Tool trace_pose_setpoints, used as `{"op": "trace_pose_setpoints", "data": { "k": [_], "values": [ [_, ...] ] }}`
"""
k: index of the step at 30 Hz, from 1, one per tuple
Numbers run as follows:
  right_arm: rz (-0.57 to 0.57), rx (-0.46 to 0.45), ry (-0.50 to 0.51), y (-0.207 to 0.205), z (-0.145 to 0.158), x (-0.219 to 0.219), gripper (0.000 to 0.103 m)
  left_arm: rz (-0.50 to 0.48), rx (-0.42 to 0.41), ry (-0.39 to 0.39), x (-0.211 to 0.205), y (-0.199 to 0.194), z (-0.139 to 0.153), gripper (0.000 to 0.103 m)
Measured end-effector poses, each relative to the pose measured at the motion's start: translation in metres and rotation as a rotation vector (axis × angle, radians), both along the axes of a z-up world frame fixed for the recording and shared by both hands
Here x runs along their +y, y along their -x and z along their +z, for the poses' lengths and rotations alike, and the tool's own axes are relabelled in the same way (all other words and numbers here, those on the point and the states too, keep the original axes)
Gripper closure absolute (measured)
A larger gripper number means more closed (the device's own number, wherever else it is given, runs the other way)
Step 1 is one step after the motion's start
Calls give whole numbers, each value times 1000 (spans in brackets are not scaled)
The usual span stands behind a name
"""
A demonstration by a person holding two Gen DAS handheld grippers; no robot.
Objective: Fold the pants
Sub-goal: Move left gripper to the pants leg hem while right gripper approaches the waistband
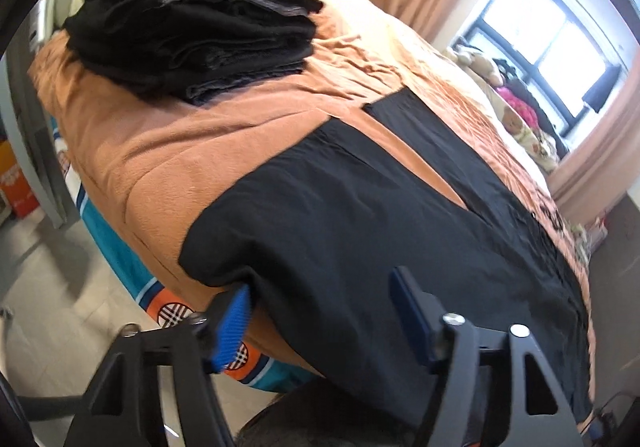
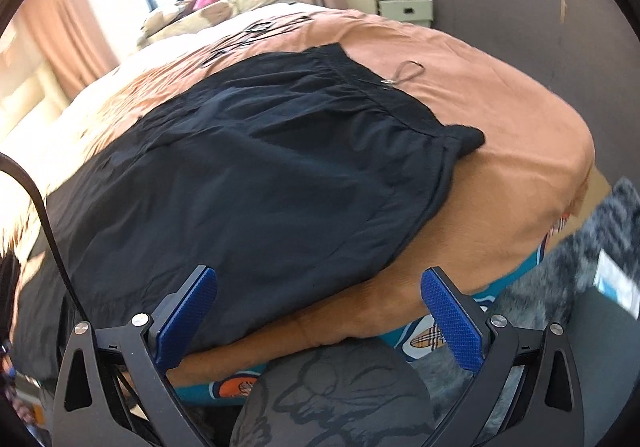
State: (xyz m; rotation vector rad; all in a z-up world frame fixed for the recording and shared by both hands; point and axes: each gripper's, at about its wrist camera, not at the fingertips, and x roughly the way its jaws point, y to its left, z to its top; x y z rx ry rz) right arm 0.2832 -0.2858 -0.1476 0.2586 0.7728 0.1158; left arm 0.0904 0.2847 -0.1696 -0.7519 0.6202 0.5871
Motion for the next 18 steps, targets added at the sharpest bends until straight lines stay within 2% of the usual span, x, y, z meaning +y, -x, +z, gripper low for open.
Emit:
{"op": "trace_pose_setpoints", "data": {
  "k": [2,9,12,15,18],
  "values": [
    [-18,8,-25,-4,-2,-8,0,32,-1,22,7,3,-2,46],
    [-63,36,-109,-16,-7,-30,0,137,-46,100,10,34,-10,46],
    [-54,38,-114,-22,-8,-31,0,118,-85,124,5,38,-13,46],
    [-30,36,-129,-29,-12,-29,0,68,-87,172,4,28,-22,46],
    [-18,41,-149,-33,-17,-30,0,48,-87,173,3,20,-25,44]
  ]
}}
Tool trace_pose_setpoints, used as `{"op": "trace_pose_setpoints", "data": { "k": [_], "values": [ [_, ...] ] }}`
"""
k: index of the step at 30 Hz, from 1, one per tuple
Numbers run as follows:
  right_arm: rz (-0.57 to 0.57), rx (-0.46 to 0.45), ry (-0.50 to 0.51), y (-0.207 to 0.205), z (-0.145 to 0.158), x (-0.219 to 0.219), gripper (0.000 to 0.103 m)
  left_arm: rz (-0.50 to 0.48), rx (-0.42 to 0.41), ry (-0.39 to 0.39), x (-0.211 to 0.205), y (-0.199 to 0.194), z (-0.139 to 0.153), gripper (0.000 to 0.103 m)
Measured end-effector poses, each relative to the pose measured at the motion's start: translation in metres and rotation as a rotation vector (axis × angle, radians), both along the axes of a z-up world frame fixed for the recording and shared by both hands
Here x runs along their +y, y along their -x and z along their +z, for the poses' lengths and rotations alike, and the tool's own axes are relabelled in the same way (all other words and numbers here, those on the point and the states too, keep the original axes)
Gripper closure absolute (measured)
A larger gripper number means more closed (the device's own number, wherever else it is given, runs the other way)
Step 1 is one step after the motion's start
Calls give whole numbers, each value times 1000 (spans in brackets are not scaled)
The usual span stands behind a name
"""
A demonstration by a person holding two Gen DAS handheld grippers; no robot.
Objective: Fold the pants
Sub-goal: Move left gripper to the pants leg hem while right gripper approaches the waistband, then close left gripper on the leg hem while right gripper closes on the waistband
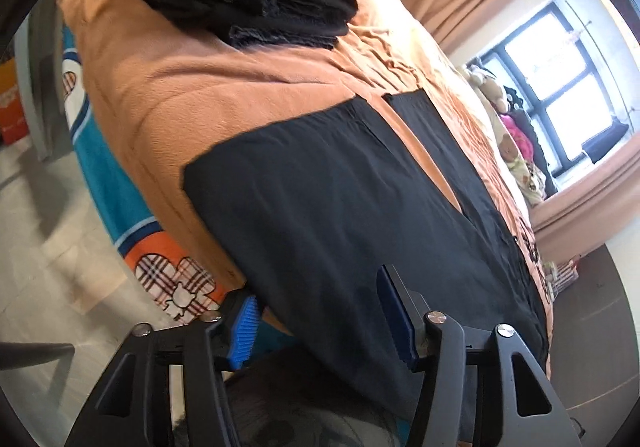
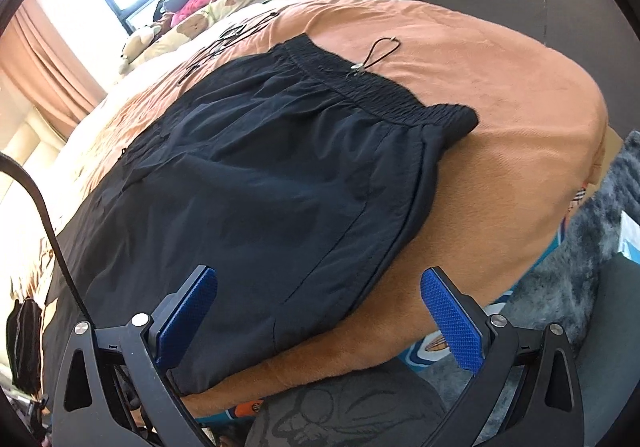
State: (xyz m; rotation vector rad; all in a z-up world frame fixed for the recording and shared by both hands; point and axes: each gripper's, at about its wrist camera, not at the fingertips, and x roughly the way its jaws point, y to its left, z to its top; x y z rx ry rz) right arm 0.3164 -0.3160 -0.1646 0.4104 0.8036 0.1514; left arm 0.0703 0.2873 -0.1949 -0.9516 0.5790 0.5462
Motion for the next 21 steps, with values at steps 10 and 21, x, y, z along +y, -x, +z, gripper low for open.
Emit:
{"op": "trace_pose_setpoints", "data": {
  "k": [10,21],
  "values": [
    [-50,-22,-86,0,-9,-31,0,51,-66,-54,4,18,25,58],
    [-107,-24,-252,-25,-28,-72,22,92,-43,-27,15,11,26,89]
  ]
}}
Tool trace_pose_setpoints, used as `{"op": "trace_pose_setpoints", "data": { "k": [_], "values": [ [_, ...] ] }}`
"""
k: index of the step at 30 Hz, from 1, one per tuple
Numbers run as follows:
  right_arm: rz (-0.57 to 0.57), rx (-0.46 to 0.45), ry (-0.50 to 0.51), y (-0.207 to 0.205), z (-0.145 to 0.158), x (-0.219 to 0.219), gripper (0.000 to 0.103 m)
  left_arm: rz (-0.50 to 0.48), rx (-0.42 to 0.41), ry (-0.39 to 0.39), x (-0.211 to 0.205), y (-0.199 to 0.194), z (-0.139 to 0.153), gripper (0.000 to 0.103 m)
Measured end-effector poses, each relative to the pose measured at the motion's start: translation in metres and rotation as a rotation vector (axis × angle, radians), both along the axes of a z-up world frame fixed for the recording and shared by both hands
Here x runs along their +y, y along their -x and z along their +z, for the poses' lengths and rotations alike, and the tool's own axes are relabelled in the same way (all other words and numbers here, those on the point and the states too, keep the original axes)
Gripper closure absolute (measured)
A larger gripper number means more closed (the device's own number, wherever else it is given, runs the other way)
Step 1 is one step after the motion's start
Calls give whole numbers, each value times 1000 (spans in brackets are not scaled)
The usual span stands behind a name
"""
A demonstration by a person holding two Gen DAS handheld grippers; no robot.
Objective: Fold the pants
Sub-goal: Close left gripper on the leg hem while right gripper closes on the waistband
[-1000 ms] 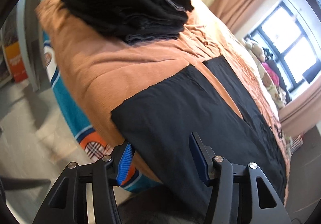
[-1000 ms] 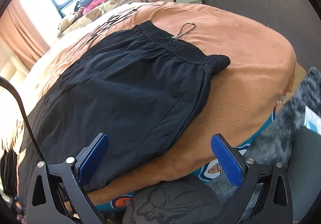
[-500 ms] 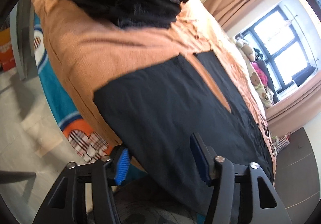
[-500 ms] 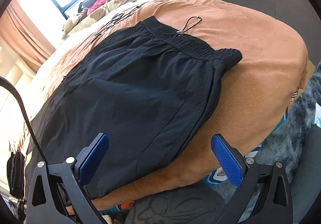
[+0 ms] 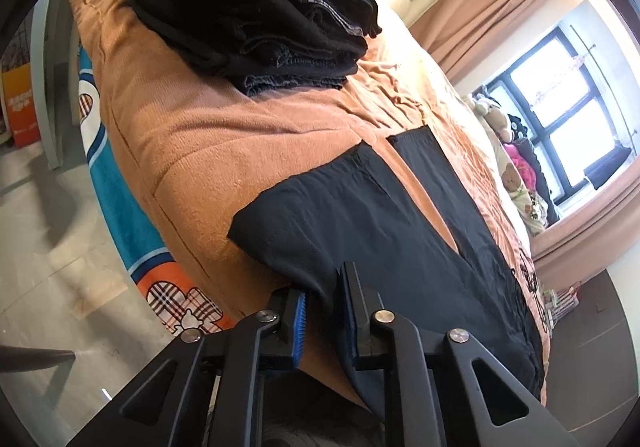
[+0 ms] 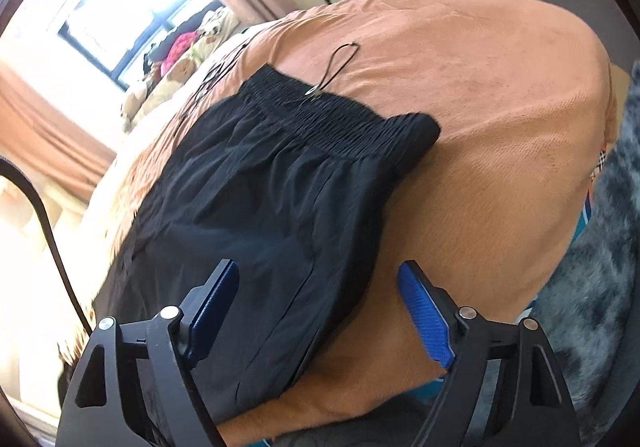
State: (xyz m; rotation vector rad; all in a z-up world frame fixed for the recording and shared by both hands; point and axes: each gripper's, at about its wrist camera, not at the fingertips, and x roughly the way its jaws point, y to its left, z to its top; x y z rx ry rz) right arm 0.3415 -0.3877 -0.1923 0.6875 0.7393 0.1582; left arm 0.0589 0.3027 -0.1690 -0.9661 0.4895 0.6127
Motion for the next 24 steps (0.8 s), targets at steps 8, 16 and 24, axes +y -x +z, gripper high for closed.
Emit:
{"op": "trace_pose_setpoints", "data": {
  "k": [8,16,24],
  "values": [
    [-7,4,-92,-30,-4,-17,89,10,-22,-35,5,-5,24,98],
    [-19,-88,-127,-23,21,-23,100,-4,-79,-84,11,-24,61,98],
    [-28,-187,-165,-32,50,-22,102,-19,-153,-158,18,-55,111,98]
  ]
}}
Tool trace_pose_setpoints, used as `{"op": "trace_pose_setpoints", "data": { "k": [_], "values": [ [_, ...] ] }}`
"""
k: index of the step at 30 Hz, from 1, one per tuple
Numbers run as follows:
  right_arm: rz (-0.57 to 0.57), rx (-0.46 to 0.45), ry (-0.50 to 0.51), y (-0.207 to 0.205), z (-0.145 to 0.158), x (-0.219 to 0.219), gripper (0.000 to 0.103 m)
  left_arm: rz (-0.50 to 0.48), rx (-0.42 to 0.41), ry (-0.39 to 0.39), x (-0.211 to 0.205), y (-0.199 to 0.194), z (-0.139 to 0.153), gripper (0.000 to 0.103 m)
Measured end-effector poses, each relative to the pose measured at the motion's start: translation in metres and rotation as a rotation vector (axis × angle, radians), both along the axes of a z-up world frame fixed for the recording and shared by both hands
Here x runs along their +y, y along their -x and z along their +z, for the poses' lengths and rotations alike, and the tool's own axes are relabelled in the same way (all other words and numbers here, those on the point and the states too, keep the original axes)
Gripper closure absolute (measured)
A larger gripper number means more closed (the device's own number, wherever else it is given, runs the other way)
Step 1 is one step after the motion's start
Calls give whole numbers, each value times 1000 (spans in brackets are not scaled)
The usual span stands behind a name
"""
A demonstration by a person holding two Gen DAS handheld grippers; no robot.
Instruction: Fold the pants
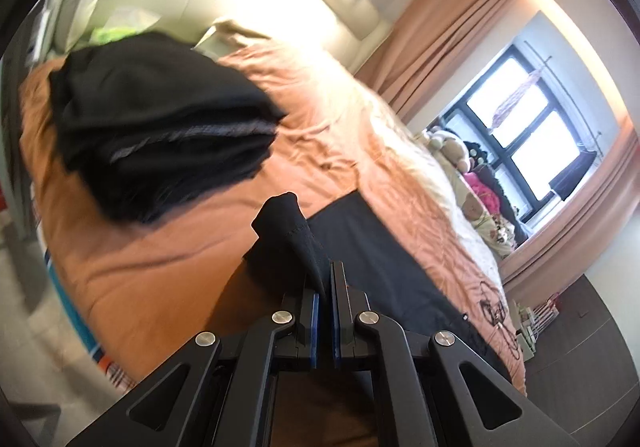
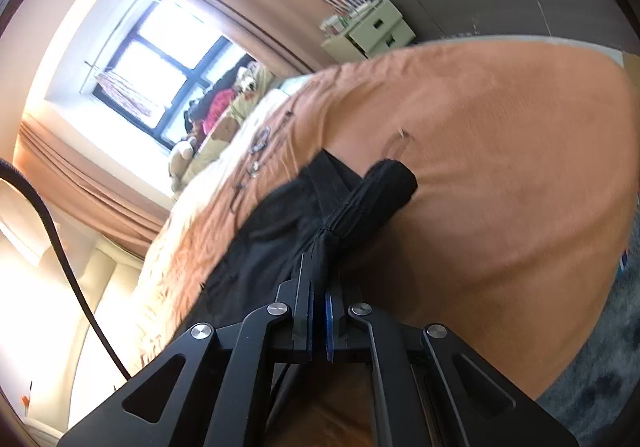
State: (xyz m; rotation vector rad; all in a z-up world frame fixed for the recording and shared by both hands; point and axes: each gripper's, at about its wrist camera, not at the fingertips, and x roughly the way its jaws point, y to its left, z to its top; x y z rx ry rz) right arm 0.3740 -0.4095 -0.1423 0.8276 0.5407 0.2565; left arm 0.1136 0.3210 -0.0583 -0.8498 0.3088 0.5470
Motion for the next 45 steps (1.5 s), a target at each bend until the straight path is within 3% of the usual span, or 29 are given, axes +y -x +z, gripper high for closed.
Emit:
{"op": "trace_pose_setpoints", "data": {
  "k": [8,11,19,28,45],
  "values": [
    [-28,-74,-24,-11,16,7,102,36,-108,-70,-1,-6,57,98],
    [-25,-77,-20,-18,5,15,102,42,-138,-85,-2,-5,72,98],
    [-29,-86,-18,-42,3,23,102,0,-122,-135,5,-37,92,98],
    [-53,-43,43,-85,27,48,102,-57,-37,-141,27,-125,75,98],
    [-37,101,190,-175,54,94,102,-164,170,-79,90,-305,3,98]
  ]
}}
